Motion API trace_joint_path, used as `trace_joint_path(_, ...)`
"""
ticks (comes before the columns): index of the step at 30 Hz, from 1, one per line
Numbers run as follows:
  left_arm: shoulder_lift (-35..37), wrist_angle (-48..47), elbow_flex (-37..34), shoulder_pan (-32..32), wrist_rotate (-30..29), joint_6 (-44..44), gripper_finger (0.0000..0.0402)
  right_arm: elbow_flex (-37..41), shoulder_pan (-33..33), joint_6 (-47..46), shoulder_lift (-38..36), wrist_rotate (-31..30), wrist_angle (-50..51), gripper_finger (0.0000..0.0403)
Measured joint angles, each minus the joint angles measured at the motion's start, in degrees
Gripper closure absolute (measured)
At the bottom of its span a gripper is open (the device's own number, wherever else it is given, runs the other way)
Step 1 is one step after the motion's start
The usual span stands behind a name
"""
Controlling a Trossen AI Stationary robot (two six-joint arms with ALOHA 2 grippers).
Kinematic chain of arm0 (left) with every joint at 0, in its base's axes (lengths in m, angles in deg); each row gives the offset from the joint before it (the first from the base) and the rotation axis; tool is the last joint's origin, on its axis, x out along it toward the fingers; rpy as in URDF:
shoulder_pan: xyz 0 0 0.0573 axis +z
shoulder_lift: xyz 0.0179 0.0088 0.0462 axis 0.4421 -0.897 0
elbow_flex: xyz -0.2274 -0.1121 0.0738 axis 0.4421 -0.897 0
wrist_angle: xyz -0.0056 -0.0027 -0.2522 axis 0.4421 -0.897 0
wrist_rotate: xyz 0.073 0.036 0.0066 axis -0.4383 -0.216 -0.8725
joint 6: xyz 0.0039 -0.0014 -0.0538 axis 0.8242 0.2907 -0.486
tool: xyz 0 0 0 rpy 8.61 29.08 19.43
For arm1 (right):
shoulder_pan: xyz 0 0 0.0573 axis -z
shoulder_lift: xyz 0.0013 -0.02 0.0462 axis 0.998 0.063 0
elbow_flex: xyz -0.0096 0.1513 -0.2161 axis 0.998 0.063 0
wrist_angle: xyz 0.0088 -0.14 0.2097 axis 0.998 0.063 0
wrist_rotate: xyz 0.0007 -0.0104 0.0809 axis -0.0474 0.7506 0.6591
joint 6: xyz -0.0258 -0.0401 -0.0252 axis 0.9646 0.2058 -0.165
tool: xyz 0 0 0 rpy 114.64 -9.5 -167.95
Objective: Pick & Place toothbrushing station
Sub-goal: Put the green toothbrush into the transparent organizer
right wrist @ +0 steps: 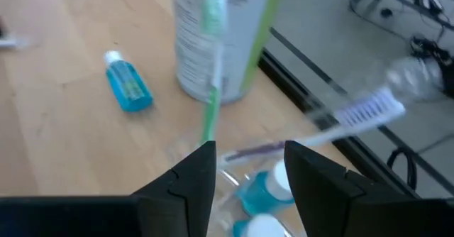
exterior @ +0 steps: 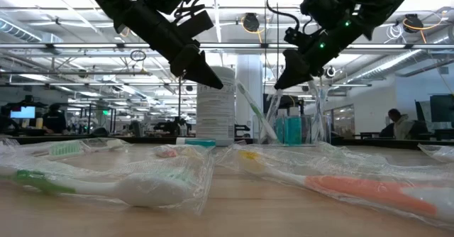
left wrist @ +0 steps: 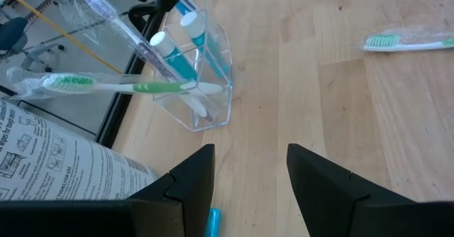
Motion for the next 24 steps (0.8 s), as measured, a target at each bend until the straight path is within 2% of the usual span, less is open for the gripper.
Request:
trace_joint_path(3,0.0,-0.5,0.0,-0.01,-0.01,-0.99,0.0217,0.0,-1.88,2.92,0.0,1.55,-0.61,0.0249)
trace_joint_path(10,-0.02,-2.27,0.0,0.0,0.0,-1.28,0.0217,0.0,-6.34,3.89,0.0,12.06,-2.64,0.0246)
trace_joint_path(18,-0.02,-2.27,0.0,0.01,-0.02,-1.07,0.0217,-1.01,-14.66,-0.24,0.0,12.25,-7.65,0.0243)
trace_joint_path(21,-0.02,-2.24,0.0,0.01,-0.02,-0.91,0.0217,-3.09,-18.17,-1.95,0.0,11.16,-1.62,0.0244)
trace_joint_path(24,-0.02,-2.09,0.0,0.01,0.0,-0.69,0.0217,-5.28,-21.89,-9.19,0.02,5.63,10.94,0.0248)
